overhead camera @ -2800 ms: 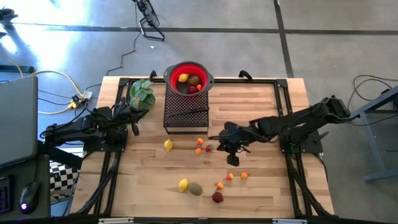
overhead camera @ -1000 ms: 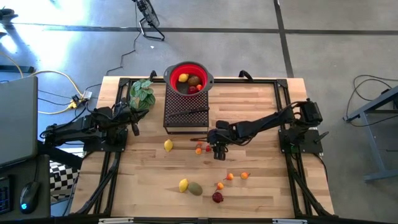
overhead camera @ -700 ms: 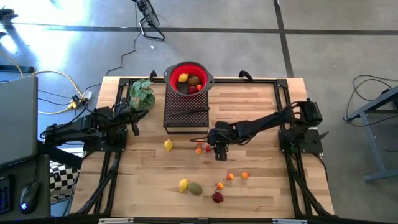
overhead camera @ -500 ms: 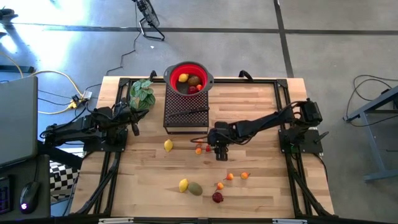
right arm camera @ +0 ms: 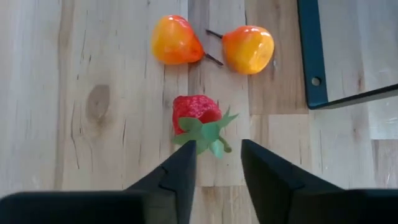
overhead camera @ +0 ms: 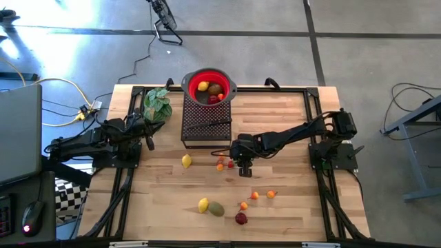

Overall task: Pick & Place Fruit
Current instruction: Put the strawberry into the red strainer bowl

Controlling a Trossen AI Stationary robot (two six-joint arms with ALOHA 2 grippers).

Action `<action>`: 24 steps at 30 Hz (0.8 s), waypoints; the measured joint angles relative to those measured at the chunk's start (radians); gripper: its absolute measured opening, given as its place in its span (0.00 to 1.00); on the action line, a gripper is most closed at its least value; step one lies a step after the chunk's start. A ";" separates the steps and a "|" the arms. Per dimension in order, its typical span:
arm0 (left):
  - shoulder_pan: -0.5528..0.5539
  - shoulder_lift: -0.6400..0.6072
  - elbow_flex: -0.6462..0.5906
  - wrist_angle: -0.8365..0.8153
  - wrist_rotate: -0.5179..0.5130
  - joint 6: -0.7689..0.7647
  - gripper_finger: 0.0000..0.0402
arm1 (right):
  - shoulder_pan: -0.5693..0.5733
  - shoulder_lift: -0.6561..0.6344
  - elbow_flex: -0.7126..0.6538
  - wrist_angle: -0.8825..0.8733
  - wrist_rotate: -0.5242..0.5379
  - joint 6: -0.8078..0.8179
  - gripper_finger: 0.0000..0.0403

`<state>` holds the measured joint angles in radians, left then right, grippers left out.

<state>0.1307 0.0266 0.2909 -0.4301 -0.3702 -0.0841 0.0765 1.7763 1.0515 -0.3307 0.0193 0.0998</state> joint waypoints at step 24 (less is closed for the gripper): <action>0.000 0.000 0.000 0.000 0.000 0.000 0.00 | 0.000 -0.001 0.000 0.022 0.004 0.000 0.07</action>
<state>0.1310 0.0268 0.2909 -0.4302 -0.3702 -0.0841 0.0765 1.7752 1.0515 -0.3091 0.0231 0.0998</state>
